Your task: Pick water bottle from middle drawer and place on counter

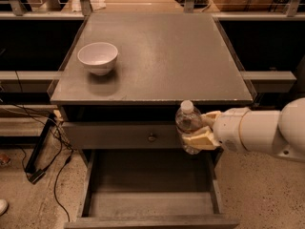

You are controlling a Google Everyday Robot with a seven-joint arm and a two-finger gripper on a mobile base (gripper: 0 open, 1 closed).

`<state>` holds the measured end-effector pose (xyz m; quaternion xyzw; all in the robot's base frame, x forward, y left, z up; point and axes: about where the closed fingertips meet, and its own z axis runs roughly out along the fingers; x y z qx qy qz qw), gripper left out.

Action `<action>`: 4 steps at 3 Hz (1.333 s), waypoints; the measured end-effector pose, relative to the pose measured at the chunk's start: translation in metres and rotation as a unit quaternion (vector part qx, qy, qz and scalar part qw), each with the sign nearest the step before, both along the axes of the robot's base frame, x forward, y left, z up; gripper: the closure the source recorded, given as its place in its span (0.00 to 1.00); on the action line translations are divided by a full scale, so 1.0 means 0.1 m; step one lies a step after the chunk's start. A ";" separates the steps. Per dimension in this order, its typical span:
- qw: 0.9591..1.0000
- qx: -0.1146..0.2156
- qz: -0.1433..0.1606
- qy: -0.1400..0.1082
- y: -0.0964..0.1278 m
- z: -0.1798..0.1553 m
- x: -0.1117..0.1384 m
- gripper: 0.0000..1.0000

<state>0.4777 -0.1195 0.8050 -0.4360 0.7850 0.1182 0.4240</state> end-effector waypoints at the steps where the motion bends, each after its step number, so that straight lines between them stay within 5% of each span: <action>1: 1.000 0.001 0.009 0.002 0.06 0.16 0.08 1.00; 3: 0.999 -0.034 0.018 -0.026 0.10 0.93 0.19 1.00; 4: 0.999 -0.032 0.017 -0.025 0.09 0.98 0.21 1.00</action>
Offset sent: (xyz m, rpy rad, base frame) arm 0.0250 0.0109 0.1063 -0.0752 -0.0504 0.0438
